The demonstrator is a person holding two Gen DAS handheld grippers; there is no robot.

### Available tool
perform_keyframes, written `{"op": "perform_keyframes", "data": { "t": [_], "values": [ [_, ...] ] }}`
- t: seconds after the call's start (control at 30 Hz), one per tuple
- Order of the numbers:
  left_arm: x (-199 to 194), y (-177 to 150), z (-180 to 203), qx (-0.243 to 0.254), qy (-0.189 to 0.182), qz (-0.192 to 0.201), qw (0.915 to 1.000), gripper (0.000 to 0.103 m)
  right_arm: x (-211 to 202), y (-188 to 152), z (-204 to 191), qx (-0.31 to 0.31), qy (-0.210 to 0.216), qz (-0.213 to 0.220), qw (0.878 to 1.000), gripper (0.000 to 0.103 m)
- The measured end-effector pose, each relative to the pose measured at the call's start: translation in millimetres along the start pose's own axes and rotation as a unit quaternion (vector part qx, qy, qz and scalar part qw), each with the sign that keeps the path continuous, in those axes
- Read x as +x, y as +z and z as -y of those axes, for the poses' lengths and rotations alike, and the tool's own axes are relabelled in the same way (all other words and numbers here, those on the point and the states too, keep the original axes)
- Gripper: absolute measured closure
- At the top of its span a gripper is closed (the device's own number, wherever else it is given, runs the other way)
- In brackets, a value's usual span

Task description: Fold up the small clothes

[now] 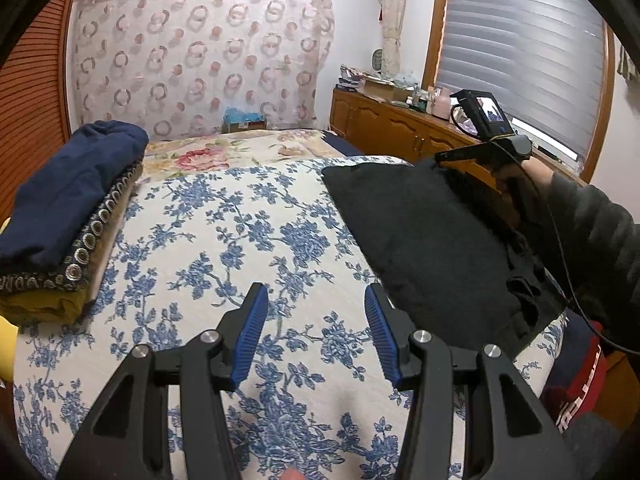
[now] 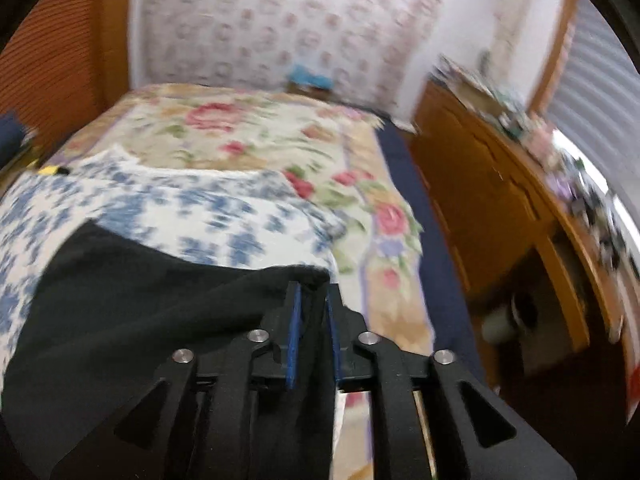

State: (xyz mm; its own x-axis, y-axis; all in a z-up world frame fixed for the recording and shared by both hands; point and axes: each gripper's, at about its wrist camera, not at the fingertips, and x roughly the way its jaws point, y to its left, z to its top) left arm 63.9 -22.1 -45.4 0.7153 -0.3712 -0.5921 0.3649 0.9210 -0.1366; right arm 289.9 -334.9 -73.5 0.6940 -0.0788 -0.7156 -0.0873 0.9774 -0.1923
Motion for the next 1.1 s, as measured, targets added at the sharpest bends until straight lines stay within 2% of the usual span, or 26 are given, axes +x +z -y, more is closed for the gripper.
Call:
{"op": "perform_keyframes", "data": {
  "t": [0.03,0.1,0.2,0.37,0.7,0.9,1.1],
  "values": [
    [-0.1,-0.5,0.5,0.001,-0.001,0.000,1.0000,0.054,-0.2,-1.5,3.6,0.008,-0.008,-0.002,1.000,0.077],
    [0.6,0.1,4.0,0.005,-0.003,-0.001,1.0000,0.054,-3.2,-4.5,12.3,0.019,-0.013,0.000,1.000,0.077],
    [1.1,1.9,8.1,0.007,-0.008,0.000,0.9999,0.054,-20.9,-11.1,21.6,0.029,0.014,0.008,0.999,0.077],
    [7.8,3.0,21.3,0.015,-0.020,-0.007,0.9997,0.054,-63.6,-33.1,5.4,0.007,0.045,0.027,0.999,0.077],
    [27.8,-10.1,61.6,0.054,-0.048,-0.048,0.9963,0.053,-135.3,-129.5,-31.4,-0.012,0.113,0.021,0.993,0.076],
    [34.3,-14.7,70.5,0.062,-0.054,-0.067,0.9944,0.053,-152.4,-167.4,-58.3,-0.021,0.138,0.009,0.990,0.075],
    [43.1,-20.3,74.4,0.067,-0.054,-0.088,0.9924,0.053,-161.6,-186.9,-63.2,0.005,0.152,0.000,0.988,0.061]
  ]
}}
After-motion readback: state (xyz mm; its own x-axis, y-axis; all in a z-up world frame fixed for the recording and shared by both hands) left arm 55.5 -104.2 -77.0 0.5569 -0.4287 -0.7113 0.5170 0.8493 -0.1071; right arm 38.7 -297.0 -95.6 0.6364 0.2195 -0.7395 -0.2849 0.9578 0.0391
